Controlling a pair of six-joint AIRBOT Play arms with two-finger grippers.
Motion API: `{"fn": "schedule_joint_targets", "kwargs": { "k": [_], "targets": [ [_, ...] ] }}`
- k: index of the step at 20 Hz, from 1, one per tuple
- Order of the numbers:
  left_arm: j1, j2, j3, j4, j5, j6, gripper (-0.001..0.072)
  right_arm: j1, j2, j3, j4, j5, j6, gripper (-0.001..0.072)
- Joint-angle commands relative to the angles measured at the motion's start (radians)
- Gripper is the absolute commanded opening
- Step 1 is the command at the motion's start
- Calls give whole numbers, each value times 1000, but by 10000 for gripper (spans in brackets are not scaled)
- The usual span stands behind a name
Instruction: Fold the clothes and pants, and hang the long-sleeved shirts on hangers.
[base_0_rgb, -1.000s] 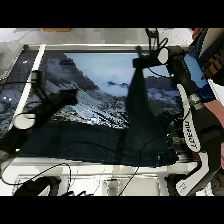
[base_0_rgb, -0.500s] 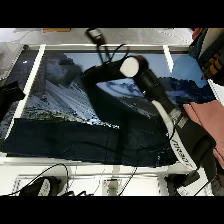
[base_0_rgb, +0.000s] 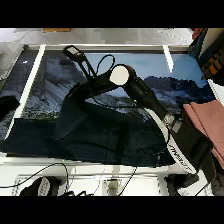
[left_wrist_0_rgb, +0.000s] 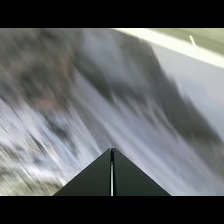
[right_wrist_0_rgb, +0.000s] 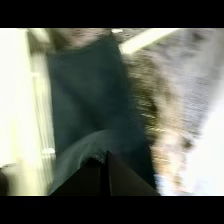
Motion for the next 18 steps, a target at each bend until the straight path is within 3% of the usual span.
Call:
{"fn": "schedule_joint_targets", "kwargs": {
  "k": [1, 4, 5, 6, 7, 8, 13, 15, 18],
  "targets": [
    [-26, -143, 0, 0, -247, 0, 26, -51, -46, -111, -173, -199, -12, 15],
    [-110, -269, 0, -4, -294, 2, 45, -106, -166, -135, -168, -375, 53, 16],
    [-152, -305, 1, -4, -293, 30, 240, -116, -194, -135, -167, -412, 117, 19],
    [-191, -333, 1, -3, -291, 64, 569, -123, -212, -135, -167, -426, 172, 72],
    [-231, -360, 1, -3, -275, 76, 698, -123, -222, -135, -167, -429, 193, 265],
    [-262, -382, 2, -3, -251, 82, 699, -123, -225, -135, -169, -431, 193, 414],
    [-336, -431, 3, 22, -146, 204, 692, -143, -222, -103, -173, -391, 193, 416],
    [-335, -442, 3, 63, -139, 143, 692, -159, -216, -97, -173, -354, 193, 415],
    [-333, -481, 3, 92, -143, -52, 692, -177, -210, -97, -173, -306, 193, 415]
  ]
}}
